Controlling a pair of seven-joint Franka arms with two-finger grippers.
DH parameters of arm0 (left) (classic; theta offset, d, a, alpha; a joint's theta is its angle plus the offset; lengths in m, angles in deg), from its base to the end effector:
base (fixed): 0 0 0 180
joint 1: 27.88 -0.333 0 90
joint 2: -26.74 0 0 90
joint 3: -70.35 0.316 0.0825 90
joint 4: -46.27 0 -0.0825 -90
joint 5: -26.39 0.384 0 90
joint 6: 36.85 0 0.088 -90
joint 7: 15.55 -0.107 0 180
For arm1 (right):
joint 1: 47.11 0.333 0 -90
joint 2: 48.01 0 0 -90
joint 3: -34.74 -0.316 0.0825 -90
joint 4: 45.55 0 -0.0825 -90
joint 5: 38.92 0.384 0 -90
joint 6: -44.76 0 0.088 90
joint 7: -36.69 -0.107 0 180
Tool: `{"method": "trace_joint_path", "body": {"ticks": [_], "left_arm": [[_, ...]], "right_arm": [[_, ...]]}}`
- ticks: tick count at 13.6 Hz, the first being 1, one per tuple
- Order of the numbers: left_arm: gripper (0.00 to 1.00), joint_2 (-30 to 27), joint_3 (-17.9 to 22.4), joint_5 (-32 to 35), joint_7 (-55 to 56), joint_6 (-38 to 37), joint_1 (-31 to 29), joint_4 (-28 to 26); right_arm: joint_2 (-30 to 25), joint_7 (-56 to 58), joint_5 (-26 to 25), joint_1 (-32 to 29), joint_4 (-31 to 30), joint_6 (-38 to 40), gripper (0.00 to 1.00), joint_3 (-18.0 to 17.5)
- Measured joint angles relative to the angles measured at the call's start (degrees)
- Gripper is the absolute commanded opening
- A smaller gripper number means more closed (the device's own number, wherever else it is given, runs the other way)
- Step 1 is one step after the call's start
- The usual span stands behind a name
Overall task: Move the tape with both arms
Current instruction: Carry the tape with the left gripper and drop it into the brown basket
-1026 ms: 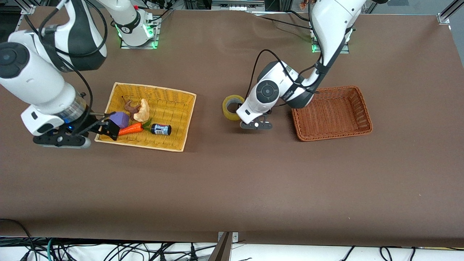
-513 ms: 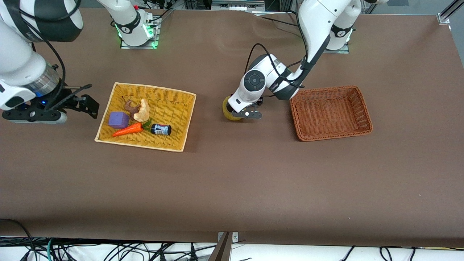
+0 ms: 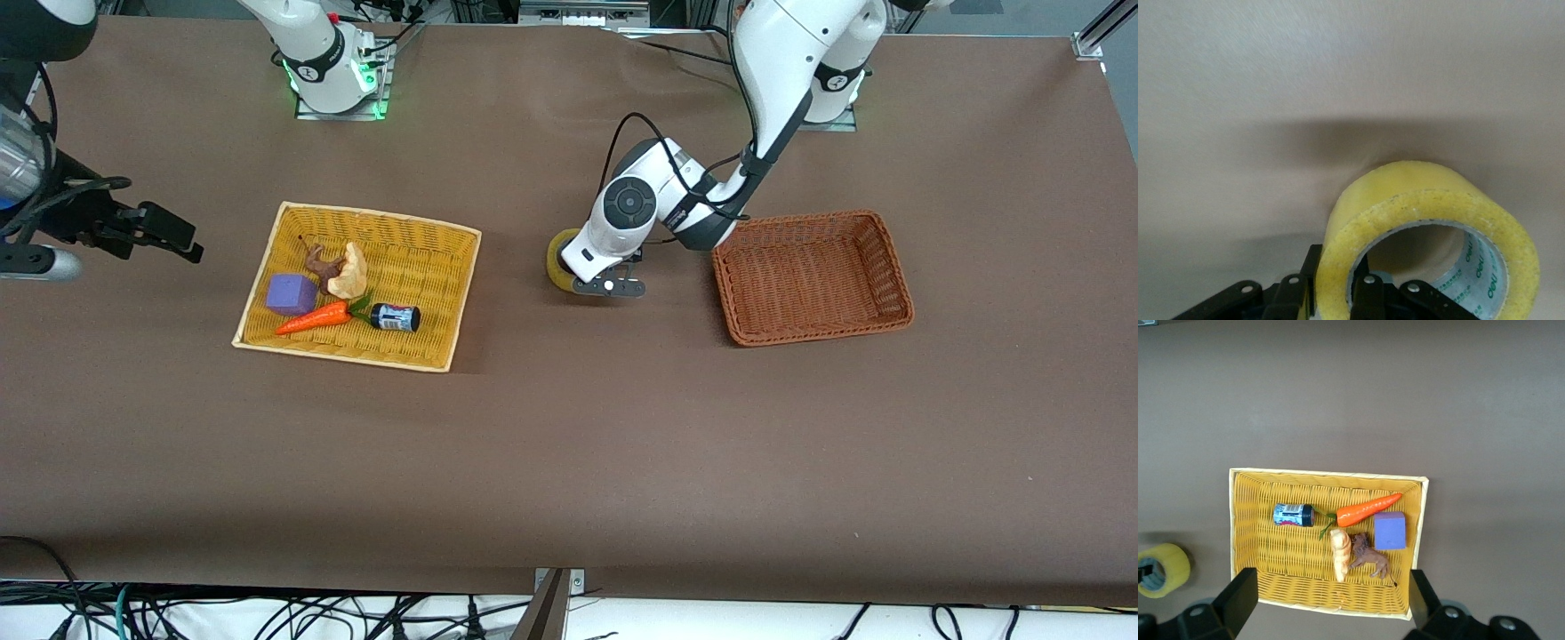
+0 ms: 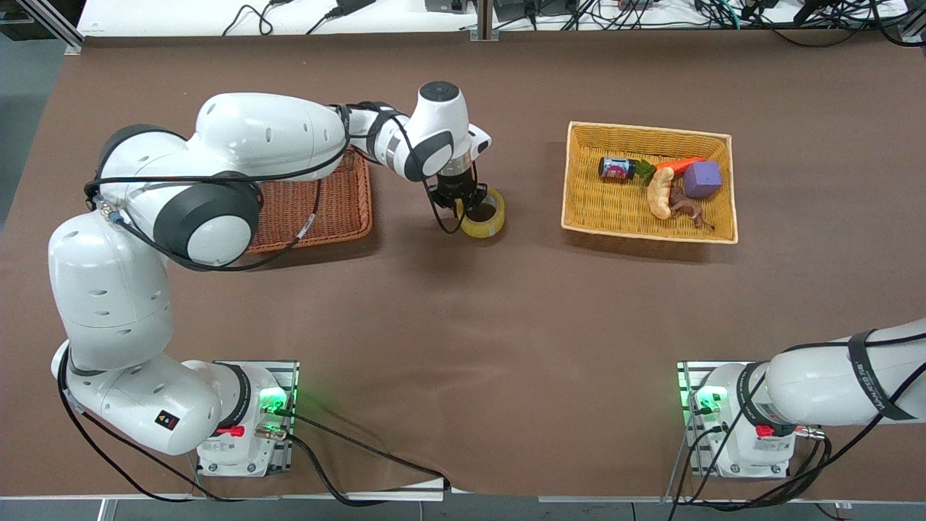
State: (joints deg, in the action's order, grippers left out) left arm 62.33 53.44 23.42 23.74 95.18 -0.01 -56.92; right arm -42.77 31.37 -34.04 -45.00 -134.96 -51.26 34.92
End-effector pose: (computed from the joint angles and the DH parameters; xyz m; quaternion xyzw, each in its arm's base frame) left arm 0.4650 -0.4457 0.2063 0.9934 -0.0073 -0.1049 0.0460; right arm 0.5904 0.0282 0.5867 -0.9985 0.0335 -0.0092 0.0429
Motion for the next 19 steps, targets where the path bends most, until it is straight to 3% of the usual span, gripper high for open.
{"method": "trace_joint_path", "body": {"ticks": [2, 6, 10, 13, 14, 15, 16, 19], "left_arm": [[0.00, -2.84, 0.35, 0.23, -0.02, -8.70, -2.78, 3.04], [0.00, -9.09, 0.70, 1.58, -7.77, -28.20, -13.96, 8.40], [0.00, -9.97, 0.80, 6.80, -22.22, -32.27, -26.73, 5.54], [0.04, -9.55, 0.66, 11.77, -24.33, -31.99, -30.02, -0.05], [0.23, -9.42, 0.64, 12.57, -25.81, -31.11, -31.15, -1.98], [0.87, -9.37, 0.65, 12.80, -27.57, -29.16, -32.52, -4.08], [1.00, -9.23, 0.65, 12.83, -28.78, -26.80, -33.82, -6.10], [1.00, -8.91, 0.39, 12.84, -29.98, -26.51, -35.17, -6.92]], "right_arm": [[0.45, 4.76, -0.21, 0.03, 0.04, 0.03, 1.00, -0.03], [1.80, 7.73, -4.41, 0.23, 0.23, -0.01, 1.00, -0.23], [1.77, 7.73, -5.08, 0.36, 1.04, 0.05, 1.00, -0.34], [1.81, 7.73, -5.08, 0.38, 1.08, 0.05, 1.00, -0.37], [1.83, 7.73, -5.19, 0.38, 1.08, 0.05, 1.00, -0.37], [1.83, 7.73, -5.36, 0.37, 1.08, 0.05, 1.00, -0.36], [1.83, 7.73, -5.40, 0.36, 1.08, 0.05, 1.00, -0.34], [1.88, 7.73, -5.47, 0.27, 1.08, 0.05, 1.00, -0.17]]}}
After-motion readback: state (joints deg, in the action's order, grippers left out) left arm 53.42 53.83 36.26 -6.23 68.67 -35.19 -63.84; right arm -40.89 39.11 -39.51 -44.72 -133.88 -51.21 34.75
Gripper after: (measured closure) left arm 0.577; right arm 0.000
